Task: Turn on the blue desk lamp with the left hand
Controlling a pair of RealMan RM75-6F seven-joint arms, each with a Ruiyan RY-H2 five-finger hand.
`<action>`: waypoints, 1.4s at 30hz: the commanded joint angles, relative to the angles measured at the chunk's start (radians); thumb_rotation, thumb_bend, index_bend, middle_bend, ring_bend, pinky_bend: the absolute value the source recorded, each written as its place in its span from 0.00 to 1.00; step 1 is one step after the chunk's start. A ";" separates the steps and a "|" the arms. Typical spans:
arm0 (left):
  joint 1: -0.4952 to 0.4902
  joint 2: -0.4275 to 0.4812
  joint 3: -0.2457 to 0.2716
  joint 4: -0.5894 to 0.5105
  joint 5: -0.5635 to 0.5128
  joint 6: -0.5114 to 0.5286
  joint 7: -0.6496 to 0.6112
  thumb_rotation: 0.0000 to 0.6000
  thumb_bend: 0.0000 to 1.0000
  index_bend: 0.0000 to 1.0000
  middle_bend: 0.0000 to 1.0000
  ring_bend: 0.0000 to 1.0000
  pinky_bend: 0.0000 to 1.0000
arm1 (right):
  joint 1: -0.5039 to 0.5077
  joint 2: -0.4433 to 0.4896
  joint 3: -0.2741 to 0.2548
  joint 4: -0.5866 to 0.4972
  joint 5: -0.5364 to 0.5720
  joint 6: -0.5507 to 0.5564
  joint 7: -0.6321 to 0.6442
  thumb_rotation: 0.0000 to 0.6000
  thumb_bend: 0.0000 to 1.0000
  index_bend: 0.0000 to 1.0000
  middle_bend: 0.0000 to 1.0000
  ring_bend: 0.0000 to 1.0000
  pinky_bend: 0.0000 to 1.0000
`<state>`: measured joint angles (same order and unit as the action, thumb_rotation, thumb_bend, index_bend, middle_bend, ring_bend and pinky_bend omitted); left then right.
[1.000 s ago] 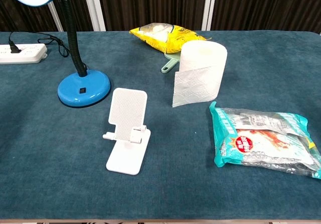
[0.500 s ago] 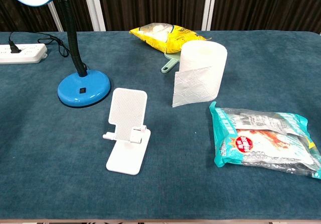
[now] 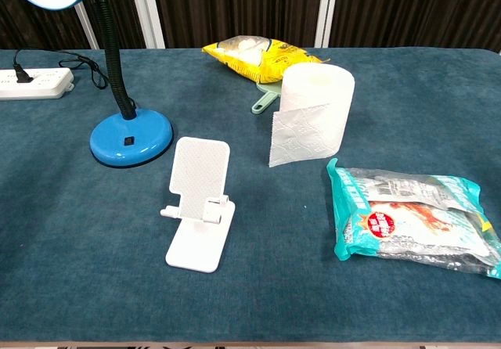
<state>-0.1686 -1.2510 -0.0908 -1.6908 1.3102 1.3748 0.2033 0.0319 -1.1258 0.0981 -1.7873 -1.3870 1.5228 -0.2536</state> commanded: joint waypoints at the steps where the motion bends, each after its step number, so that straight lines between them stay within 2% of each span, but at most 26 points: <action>1: -0.035 -0.040 -0.024 -0.003 -0.008 -0.026 0.012 1.00 0.40 0.18 0.51 0.51 0.68 | -0.001 0.000 0.002 -0.001 0.006 0.000 0.000 1.00 0.25 0.06 0.02 0.06 0.04; 5: -0.076 -0.090 -0.041 0.008 -0.038 -0.068 0.060 1.00 0.49 0.19 0.67 0.65 0.80 | -0.001 -0.001 0.002 -0.002 0.012 -0.003 -0.002 1.00 0.25 0.06 0.02 0.06 0.04; 6: -0.088 -0.107 -0.046 0.015 -0.052 -0.080 0.080 1.00 0.52 0.19 0.69 0.67 0.82 | -0.001 -0.001 0.003 -0.002 0.014 -0.003 -0.001 1.00 0.25 0.06 0.02 0.06 0.04; 10: -0.123 -0.155 -0.053 0.049 -0.077 -0.116 0.119 1.00 0.72 0.20 0.76 0.75 0.89 | -0.002 -0.003 0.008 -0.006 0.022 -0.001 0.007 1.00 0.25 0.06 0.02 0.06 0.04; 12: -0.144 -0.174 -0.052 0.071 -0.095 -0.149 0.143 1.00 0.75 0.21 0.78 0.76 0.90 | -0.003 -0.005 0.010 -0.007 0.027 0.001 0.009 1.00 0.25 0.06 0.02 0.06 0.04; 26: -0.266 -0.310 -0.089 0.141 -0.248 -0.266 0.266 1.00 0.72 0.23 0.81 0.78 0.91 | 0.003 -0.022 0.013 0.001 0.047 -0.008 -0.012 1.00 0.25 0.06 0.02 0.06 0.04; 42: -0.336 -0.385 -0.086 0.188 -0.327 -0.295 0.326 1.00 0.68 0.23 0.81 0.78 0.91 | 0.002 -0.022 0.016 0.004 0.049 -0.002 -0.014 1.00 0.25 0.06 0.02 0.06 0.04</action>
<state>-0.5037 -1.6348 -0.1778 -1.5035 0.9832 1.0796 0.5285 0.0342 -1.1488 0.1142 -1.7838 -1.3379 1.5197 -0.2678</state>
